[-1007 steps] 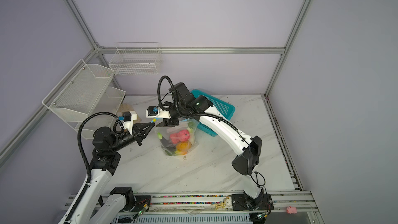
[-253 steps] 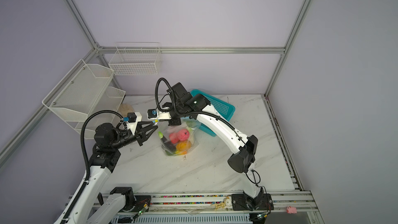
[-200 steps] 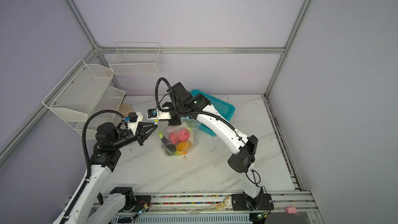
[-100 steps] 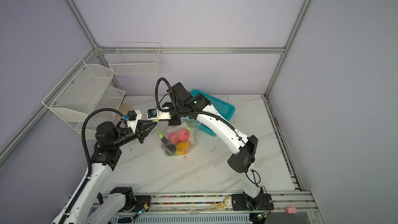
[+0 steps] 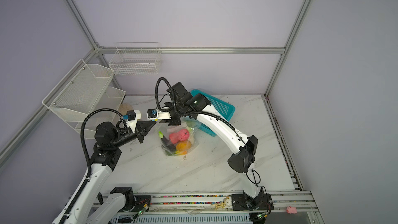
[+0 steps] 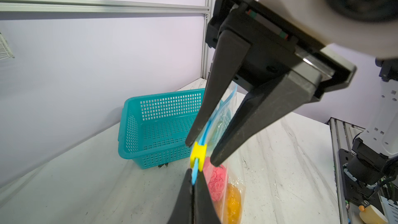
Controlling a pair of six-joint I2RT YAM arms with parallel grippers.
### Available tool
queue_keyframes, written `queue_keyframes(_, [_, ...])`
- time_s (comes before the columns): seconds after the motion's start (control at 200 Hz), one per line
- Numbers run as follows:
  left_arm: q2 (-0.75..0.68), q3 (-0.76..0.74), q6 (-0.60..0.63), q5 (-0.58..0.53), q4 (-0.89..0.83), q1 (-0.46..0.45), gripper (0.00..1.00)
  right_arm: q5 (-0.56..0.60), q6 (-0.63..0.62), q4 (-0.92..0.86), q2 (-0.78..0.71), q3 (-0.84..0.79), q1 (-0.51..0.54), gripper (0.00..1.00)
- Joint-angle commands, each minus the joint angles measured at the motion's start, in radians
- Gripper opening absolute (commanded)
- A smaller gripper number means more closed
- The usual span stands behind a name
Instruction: Place the food in the zip-top bag and seal the zipper
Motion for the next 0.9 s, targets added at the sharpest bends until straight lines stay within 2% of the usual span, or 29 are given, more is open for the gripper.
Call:
queue_keyframes(0.0, [-0.023, 0.043, -0.022, -0.022, 0.046, -0.007, 0.00, -0.056, 0.010, 0.011, -0.011, 0.015, 0.004, 0.36])
queue_keyframes(0.34, [-0.019, 0.033, -0.024, -0.027, 0.050, -0.007, 0.00, -0.108, 0.028, 0.084, -0.034, -0.020, 0.004, 0.35])
queue_keyframes(0.785, [-0.020, 0.031, -0.016, -0.023, 0.059, -0.007, 0.00, -0.115, 0.023, 0.035, 0.037, 0.075, 0.004, 0.14])
queue_keyframes(0.895, [-0.023, 0.030, -0.014, -0.026, 0.057, -0.007, 0.00, -0.105, 0.023, 0.036, 0.039, 0.075, 0.004, 0.16])
